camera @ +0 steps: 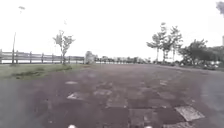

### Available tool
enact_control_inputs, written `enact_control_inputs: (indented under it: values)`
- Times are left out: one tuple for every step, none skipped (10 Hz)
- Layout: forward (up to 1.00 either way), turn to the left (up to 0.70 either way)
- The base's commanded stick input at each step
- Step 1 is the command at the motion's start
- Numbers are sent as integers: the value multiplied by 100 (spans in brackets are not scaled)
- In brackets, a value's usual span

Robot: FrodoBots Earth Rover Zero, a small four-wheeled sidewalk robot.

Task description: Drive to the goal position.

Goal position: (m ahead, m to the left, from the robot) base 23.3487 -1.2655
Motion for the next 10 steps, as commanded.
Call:
enact_control_inputs:
  values:
    - [100,0]
    - [100,0]
    - [100,0]
    - [100,0]
    - [100,0]
    - [100,0]
    - [100,0]
    - [100,0]
    - [100,0]
    - [100,0]
